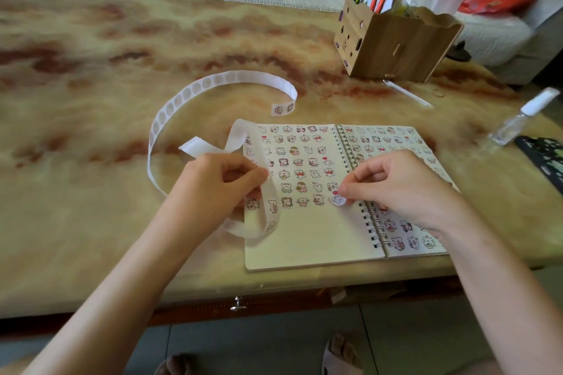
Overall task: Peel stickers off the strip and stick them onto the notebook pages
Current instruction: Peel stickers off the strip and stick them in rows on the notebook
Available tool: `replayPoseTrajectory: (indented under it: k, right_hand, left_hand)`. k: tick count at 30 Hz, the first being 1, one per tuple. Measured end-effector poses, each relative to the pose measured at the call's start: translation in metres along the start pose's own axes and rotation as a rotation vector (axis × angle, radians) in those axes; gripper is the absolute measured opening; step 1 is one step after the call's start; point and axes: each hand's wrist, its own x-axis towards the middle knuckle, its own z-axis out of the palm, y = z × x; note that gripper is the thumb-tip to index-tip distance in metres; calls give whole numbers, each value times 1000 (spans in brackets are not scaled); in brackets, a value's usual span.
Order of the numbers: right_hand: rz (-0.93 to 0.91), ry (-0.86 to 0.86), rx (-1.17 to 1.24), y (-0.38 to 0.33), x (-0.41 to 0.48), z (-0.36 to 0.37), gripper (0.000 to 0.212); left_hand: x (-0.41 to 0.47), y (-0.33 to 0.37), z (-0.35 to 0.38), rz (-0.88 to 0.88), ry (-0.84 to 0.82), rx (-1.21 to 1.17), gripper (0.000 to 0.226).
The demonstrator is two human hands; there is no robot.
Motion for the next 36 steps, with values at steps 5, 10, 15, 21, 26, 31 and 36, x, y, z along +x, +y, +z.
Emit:
replayPoseTrajectory:
  k: [5, 10, 15, 21, 26, 31, 36]
  right_hand:
    - [-1, -9, -5, 0, 1, 4, 6]
    - [-1, 12, -32, 1, 3, 5, 7]
    - [5, 47, -73, 1, 4, 8, 9]
    - [-1, 49, -78, 2, 4, 9, 8]
    - [-13, 79, -103, 5, 6, 11, 9]
    - [-45, 118, -201, 7, 5, 14, 11]
    - [-85, 169, -315, 8, 6, 12, 27]
  left_hand:
    - [1, -1, 0, -4, -6, -5, 14]
    - [2, -2, 0, 9, 3, 17, 15]
    - [2, -3, 0, 10, -1, 13, 14]
    - [3, -3, 0, 13, 4, 18, 15]
    - [4, -4, 0, 10, -3, 19, 15]
    - [5, -4, 0, 7, -8, 21, 15]
    - [5, -4, -1, 6, -10, 26, 15]
